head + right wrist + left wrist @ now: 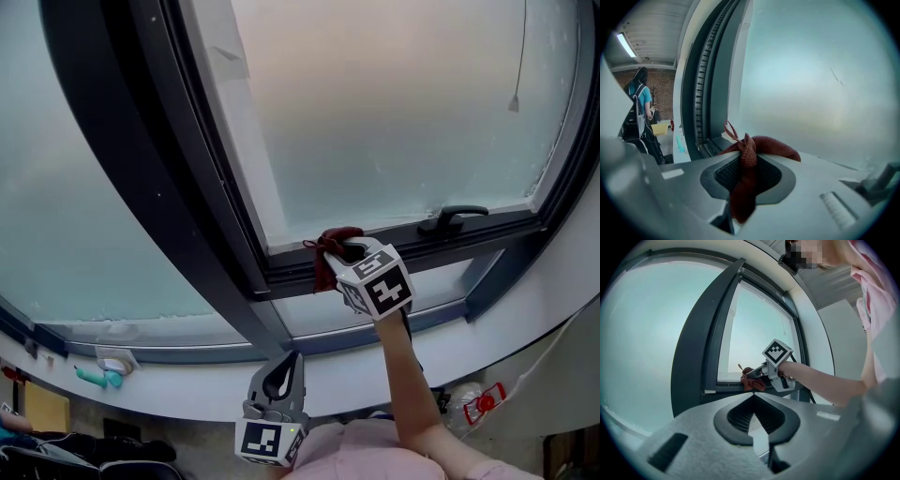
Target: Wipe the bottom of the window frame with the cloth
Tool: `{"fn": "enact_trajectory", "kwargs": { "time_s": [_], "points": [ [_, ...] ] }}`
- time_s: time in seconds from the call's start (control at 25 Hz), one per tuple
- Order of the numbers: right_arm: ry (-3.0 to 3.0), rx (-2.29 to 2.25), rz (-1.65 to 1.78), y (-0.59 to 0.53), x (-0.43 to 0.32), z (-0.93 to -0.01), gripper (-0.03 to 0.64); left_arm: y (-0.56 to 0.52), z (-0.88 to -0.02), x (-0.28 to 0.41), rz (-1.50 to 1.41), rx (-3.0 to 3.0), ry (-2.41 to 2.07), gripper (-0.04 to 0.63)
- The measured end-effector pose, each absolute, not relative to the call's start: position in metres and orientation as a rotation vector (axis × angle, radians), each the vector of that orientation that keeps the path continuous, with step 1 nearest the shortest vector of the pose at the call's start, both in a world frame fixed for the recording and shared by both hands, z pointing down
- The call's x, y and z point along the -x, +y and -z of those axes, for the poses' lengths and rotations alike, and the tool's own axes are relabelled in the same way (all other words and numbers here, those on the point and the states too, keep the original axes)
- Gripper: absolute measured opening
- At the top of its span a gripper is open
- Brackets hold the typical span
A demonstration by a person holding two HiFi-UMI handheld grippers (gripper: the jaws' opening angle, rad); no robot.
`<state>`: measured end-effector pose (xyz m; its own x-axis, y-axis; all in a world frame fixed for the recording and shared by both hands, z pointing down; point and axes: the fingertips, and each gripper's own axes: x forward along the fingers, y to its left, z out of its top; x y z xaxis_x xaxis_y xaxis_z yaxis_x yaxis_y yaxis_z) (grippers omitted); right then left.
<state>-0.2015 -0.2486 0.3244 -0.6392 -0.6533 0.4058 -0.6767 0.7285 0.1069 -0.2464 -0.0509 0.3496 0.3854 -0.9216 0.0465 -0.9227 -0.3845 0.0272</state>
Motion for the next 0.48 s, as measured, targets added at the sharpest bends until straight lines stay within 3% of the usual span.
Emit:
{"fn": "enact_trajectory", "kwargs": {
  "time_s": [0.48],
  "points": [
    [-2.511, -1.079, -0.130, -0.256, 0.171, -0.324, 0.077, -0.054, -0.351, 0.236, -0.033, -2.590, -1.675, -0.003]
  ]
}}
